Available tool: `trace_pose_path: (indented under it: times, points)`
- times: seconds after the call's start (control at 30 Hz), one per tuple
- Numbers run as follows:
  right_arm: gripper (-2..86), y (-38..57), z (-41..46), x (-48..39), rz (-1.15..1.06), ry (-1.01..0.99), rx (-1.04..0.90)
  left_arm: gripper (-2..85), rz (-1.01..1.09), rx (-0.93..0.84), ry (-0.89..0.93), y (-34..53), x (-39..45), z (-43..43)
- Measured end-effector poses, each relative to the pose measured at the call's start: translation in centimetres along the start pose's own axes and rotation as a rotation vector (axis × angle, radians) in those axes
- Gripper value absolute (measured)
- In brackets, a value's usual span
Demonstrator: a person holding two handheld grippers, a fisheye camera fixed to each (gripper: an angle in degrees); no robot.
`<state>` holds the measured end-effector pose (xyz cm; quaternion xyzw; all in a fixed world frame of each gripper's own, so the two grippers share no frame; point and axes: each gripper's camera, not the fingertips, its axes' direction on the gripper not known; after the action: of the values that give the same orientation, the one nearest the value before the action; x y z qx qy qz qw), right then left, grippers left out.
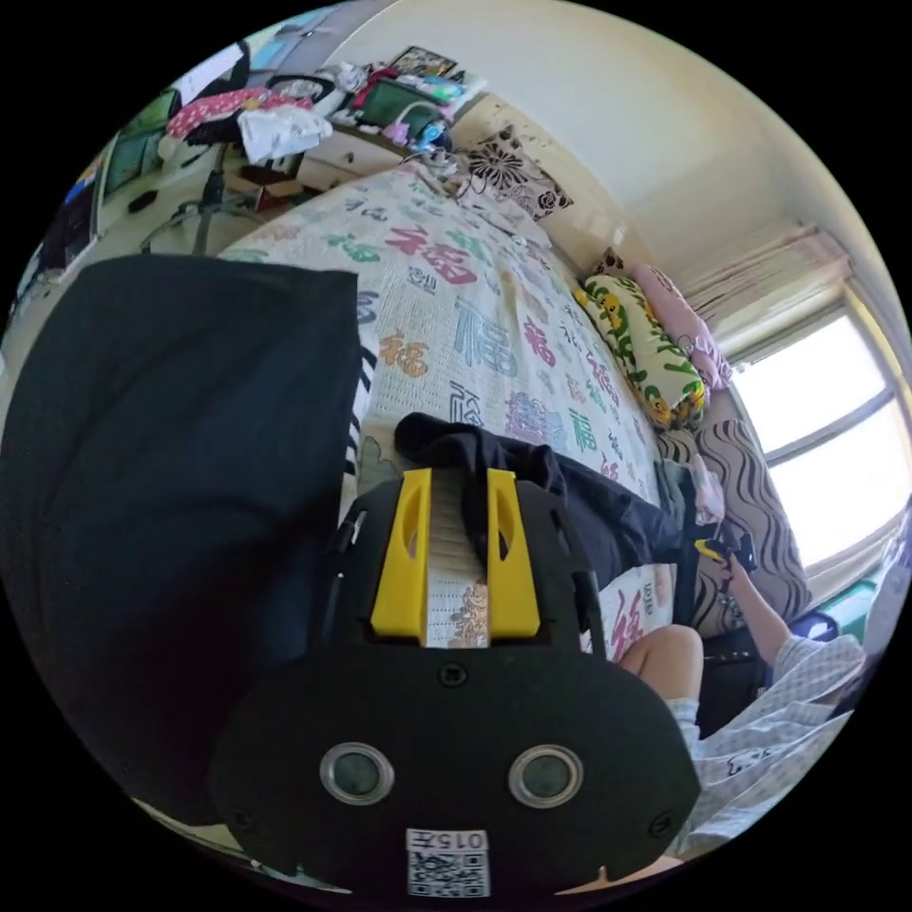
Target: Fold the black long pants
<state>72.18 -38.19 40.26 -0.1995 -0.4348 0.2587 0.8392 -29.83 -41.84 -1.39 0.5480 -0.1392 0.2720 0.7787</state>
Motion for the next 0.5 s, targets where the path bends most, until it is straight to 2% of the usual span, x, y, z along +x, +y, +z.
trace_pose_path:
  times: [0.07, 0.2, 0.37, 0.43, 0.5]
  points:
    - [6.7, 0.2, 0.5, -0.4, 0.014, -0.032, 0.009, 12.0, 0.072, 0.018, -0.018, 0.3, 2.2, 0.1]
    - [8.0, -0.6, 3.1, -5.0, -0.08, -0.115, -0.092, 16.7, 0.264, -0.096, -0.058, -0.6, 8.0, 3.9]
    - [8.4, 0.7, 4.7, -13.0, -0.259, -0.123, -0.213, 17.2, 0.278, -0.209, -0.007, -1.4, 11.5, 9.7]
    - [8.4, 1.9, 4.0, -15.1, -0.302, -0.155, -0.241, 17.1, 0.284, -0.187, -0.041, -1.1, 12.7, 9.9]
    - [8.2, 3.7, 2.1, -17.0, -0.335, -0.195, -0.245, 16.8, 0.326, -0.105, -0.176, -0.1, 14.4, 8.6]
